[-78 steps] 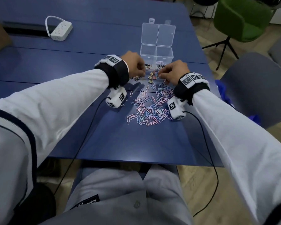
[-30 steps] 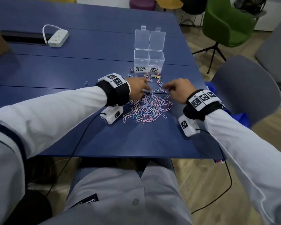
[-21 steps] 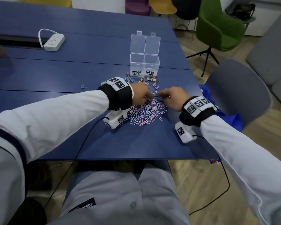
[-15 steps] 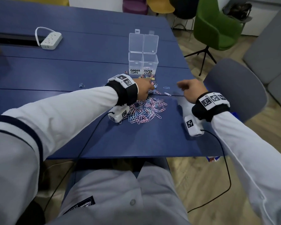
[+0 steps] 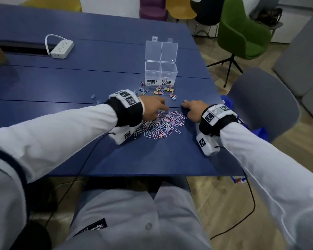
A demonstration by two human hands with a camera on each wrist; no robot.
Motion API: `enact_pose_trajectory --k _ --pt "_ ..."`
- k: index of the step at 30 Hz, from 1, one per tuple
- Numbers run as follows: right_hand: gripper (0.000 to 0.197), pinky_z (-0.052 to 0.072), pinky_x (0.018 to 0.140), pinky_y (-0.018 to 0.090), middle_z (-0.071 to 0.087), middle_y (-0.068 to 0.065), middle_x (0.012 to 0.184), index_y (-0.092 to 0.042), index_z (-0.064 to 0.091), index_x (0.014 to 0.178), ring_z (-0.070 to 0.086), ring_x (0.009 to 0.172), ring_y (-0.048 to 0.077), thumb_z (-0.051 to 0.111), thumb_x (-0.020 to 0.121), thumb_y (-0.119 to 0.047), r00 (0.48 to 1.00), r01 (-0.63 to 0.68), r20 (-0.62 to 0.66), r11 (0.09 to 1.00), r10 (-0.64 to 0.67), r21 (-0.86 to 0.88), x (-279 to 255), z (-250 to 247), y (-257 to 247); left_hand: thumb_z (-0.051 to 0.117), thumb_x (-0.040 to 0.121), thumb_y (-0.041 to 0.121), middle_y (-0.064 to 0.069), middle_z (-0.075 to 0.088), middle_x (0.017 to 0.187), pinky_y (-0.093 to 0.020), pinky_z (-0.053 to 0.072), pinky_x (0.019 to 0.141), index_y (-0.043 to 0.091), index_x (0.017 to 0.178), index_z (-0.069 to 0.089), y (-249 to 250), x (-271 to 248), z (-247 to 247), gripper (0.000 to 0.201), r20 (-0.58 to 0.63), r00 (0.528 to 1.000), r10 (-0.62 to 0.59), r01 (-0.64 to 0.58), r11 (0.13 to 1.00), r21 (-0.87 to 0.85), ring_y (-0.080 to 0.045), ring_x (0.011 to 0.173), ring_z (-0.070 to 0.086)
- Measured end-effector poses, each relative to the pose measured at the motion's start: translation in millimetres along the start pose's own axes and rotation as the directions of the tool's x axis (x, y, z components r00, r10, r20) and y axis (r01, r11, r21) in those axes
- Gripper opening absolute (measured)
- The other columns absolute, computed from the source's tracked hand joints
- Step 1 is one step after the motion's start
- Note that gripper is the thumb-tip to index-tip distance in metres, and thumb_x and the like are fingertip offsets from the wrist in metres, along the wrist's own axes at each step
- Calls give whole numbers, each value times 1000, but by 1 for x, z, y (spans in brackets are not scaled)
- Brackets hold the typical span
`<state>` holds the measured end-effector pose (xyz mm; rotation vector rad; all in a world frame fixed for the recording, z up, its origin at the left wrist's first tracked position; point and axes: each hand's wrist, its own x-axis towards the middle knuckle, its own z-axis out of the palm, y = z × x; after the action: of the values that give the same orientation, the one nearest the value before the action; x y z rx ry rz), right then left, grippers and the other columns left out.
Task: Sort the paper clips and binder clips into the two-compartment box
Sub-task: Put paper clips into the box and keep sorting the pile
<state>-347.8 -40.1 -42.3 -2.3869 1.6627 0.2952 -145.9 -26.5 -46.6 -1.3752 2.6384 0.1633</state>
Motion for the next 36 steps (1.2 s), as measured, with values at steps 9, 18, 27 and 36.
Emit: enact_pose_trajectory --k 9,18,27,36 --pt "46 42 96 34 59 16 129 -8 55 128 52 120 37 43 86 2 994 51 -107 983 -32 178 -21 14 -23 51 88 13 -7 66 115 -33 46 93 21 123 63 -71 -85 -3 38 -99 918 -385 369 917 -150 -31 108 59" --pt "41 43 97 37 50 18 139 -5 54 128 50 121 38 43 89 -2 999 -23 -21 998 24 51 -18 10 -33 74 77 26 3 73 99 -24 46 83 19 118 65 -49 -100 6 43 35 915 -402 401 896 -194 -20 101 63" --pt "51 43 94 36 56 18 132 -11 47 137 50 123 36 45 87 -4 999 18 -35 986 -12 164 -22 12 -48 69 78 20 0 70 108 -29 50 90 20 121 64 -33 -73 10 43 10 934 -357 353 915 -195 -23 105 62" --pt "46 46 86 26 64 8 114 -16 61 125 60 104 27 65 80 -16 997 -37 -54 985 46 166 -20 8 -37 55 85 11 -12 57 117 -37 48 93 18 127 59 -29 -61 13 43 54 950 -307 311 945 -102 -32 110 55"
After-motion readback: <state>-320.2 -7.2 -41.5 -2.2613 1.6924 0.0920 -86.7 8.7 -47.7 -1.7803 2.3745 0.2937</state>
